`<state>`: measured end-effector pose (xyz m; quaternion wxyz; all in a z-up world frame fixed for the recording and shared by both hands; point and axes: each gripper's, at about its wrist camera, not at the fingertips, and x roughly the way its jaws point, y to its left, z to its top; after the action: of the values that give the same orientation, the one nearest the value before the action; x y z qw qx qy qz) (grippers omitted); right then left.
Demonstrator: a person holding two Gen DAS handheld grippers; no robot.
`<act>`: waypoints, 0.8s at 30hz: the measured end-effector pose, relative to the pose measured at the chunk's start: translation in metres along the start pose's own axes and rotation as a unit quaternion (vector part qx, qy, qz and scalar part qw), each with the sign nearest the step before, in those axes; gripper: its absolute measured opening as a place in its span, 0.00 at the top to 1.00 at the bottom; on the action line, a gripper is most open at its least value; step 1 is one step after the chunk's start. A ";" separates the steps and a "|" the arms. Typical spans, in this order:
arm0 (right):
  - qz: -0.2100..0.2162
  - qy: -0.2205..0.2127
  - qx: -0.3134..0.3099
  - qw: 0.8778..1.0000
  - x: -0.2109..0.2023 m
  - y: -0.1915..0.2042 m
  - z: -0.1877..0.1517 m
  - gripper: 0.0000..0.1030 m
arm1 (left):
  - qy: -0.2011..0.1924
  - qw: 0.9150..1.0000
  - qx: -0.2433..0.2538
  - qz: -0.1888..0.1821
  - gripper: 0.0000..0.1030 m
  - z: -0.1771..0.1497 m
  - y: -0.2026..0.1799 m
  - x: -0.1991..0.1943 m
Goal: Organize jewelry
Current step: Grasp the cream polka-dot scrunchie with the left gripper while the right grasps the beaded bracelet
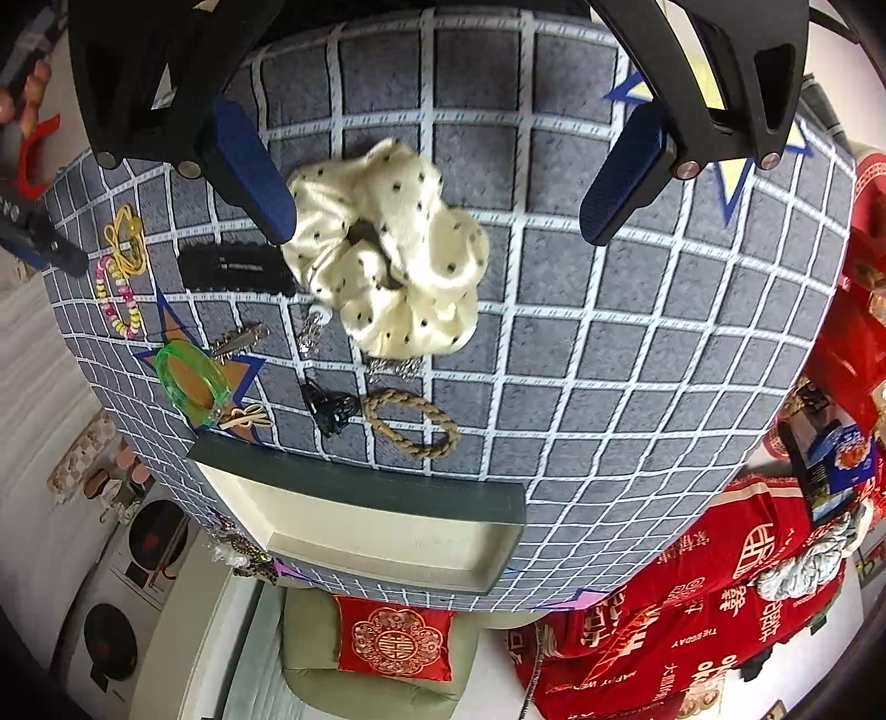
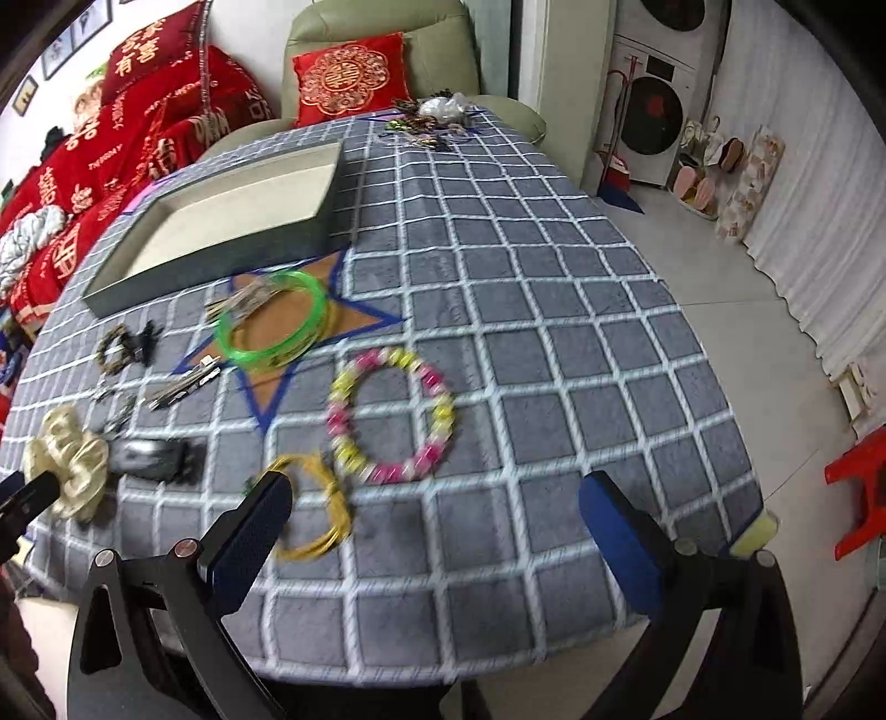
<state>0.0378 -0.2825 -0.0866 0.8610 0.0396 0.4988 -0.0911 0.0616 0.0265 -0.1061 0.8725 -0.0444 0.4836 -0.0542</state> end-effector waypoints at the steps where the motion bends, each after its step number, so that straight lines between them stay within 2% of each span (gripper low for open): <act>1: -0.003 -0.001 0.002 1.000 0.005 -0.002 0.005 0.00 | 0.000 1.000 -0.001 -0.003 0.00 0.002 -0.001 0.003; 4: -0.013 0.008 0.007 1.000 0.019 -0.008 0.015 0.00 | 0.001 1.000 -0.005 -0.010 0.00 0.006 0.002 0.006; 6: -0.021 0.023 0.002 1.000 0.029 -0.009 0.019 0.00 | 0.004 1.000 -0.003 -0.011 0.08 0.008 0.002 0.010; 9: -0.022 0.039 -0.010 0.999 0.040 -0.006 0.016 0.03 | 0.016 1.000 0.003 -0.017 0.11 0.009 -0.001 0.019; 10: -0.016 0.036 -0.014 0.999 0.041 -0.004 0.013 0.03 | 0.017 1.000 0.006 -0.018 0.16 0.009 -0.002 0.020; 12: -0.010 0.033 -0.015 0.999 0.040 -0.002 0.011 0.06 | 0.016 1.000 0.018 -0.016 0.18 0.008 -0.006 0.021; 13: -0.003 0.033 -0.014 0.999 0.039 -0.001 0.010 0.08 | 0.016 0.999 0.023 -0.017 0.23 0.008 -0.008 0.021; 14: 0.005 0.032 -0.012 0.999 0.039 -0.001 0.009 0.13 | 0.014 0.999 0.027 -0.019 0.32 0.007 -0.009 0.021; 15: 0.007 0.032 -0.014 0.999 0.037 0.000 0.009 0.17 | 0.012 0.999 0.035 -0.022 0.37 0.007 -0.011 0.020; 16: 0.010 0.030 -0.017 0.999 0.036 0.002 0.008 0.20 | 0.011 0.999 0.039 -0.027 0.48 0.007 -0.013 0.020; 17: 0.013 0.029 -0.022 0.999 0.033 0.005 0.007 0.28 | 0.012 0.998 0.042 -0.034 0.63 0.007 -0.014 0.020; 19: 0.016 0.025 -0.028 0.999 0.030 0.009 0.007 0.47 | 0.013 0.998 0.042 -0.052 0.68 0.008 -0.015 0.019; 20: 0.018 0.023 -0.031 0.999 0.026 0.012 0.006 0.68 | 0.012 0.997 0.043 -0.057 0.73 0.007 -0.015 0.018; 21: 0.020 0.022 -0.033 0.999 0.025 0.013 0.006 0.90 | 0.011 0.997 0.043 -0.064 0.73 0.007 -0.015 0.017; 24: 0.025 0.021 -0.026 0.999 0.024 0.010 0.006 0.91 | -0.002 0.996 0.041 -0.076 0.73 0.007 -0.014 0.007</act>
<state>0.0565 -0.2762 -0.1044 0.8532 0.0316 0.5175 -0.0561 0.0704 0.0120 -0.1063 0.8679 -0.0452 0.4744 -0.1400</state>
